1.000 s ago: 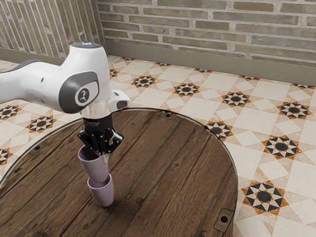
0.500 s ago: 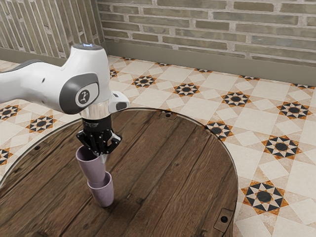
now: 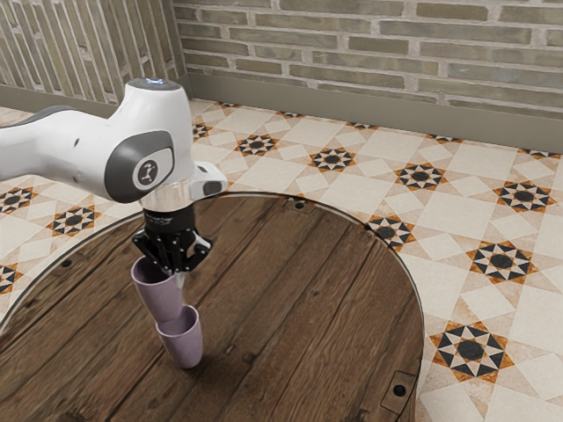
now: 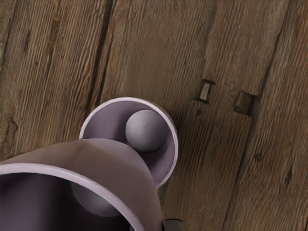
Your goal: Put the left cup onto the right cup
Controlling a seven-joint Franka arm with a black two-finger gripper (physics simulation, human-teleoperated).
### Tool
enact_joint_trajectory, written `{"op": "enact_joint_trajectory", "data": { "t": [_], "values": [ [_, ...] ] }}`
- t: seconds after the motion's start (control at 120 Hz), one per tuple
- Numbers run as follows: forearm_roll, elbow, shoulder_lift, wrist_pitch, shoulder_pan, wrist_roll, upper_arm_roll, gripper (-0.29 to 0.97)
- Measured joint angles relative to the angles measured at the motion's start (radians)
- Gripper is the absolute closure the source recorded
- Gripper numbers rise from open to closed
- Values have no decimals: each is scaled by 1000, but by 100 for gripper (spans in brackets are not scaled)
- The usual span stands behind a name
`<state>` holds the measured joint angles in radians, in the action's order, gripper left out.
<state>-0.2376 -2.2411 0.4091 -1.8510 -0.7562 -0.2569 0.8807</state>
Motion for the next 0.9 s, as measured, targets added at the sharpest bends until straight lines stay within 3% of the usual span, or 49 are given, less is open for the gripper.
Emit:
{"op": "enact_joint_trajectory", "data": {
  "t": [0.9],
  "values": [
    [64, 13, -85, -38, 1, -19, 0, 79]
  ]
}}
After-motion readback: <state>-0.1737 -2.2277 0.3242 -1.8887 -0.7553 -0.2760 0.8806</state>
